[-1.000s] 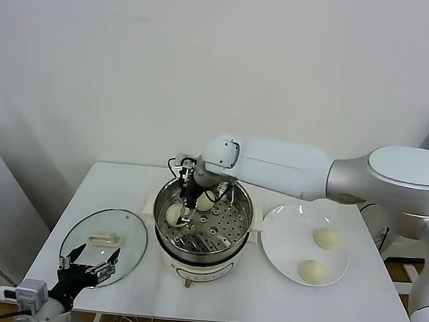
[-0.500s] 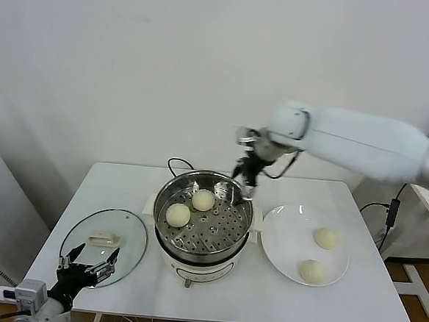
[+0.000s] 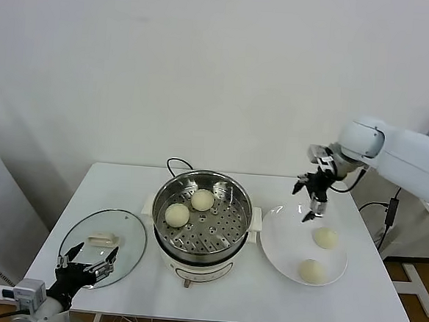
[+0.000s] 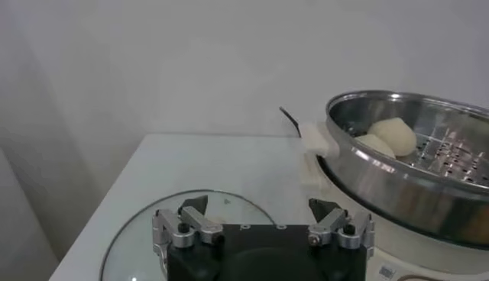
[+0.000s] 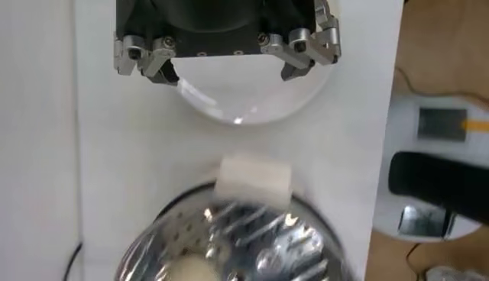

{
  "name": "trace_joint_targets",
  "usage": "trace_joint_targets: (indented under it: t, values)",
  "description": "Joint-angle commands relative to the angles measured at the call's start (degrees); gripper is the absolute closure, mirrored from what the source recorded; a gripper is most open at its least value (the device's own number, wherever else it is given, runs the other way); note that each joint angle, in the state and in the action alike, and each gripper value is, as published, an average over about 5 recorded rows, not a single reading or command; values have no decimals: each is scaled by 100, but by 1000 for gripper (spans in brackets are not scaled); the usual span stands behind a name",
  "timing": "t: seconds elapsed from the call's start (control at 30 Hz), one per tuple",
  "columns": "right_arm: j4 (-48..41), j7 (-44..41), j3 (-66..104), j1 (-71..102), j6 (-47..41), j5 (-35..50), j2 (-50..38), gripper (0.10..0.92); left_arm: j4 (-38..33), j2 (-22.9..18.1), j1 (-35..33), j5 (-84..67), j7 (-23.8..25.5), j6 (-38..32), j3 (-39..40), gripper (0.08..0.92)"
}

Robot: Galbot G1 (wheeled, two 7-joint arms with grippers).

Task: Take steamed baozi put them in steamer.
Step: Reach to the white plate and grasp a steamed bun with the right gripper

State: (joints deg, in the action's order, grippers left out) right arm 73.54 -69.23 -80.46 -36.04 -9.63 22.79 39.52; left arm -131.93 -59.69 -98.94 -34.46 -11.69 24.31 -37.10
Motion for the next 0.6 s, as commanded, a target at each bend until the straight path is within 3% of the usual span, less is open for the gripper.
trace_joint_targets:
  t: [0.03, 0.6]
  values:
    - [-194, -284, 612, 984, 534, -737, -375, 203, 1, -3, 5, 2, -3, 7, 10, 177]
    - [-558, -347, 1625, 2466, 871, -1381, -191, 203, 3, 40, 64, -3, 2, 45, 64, 177]
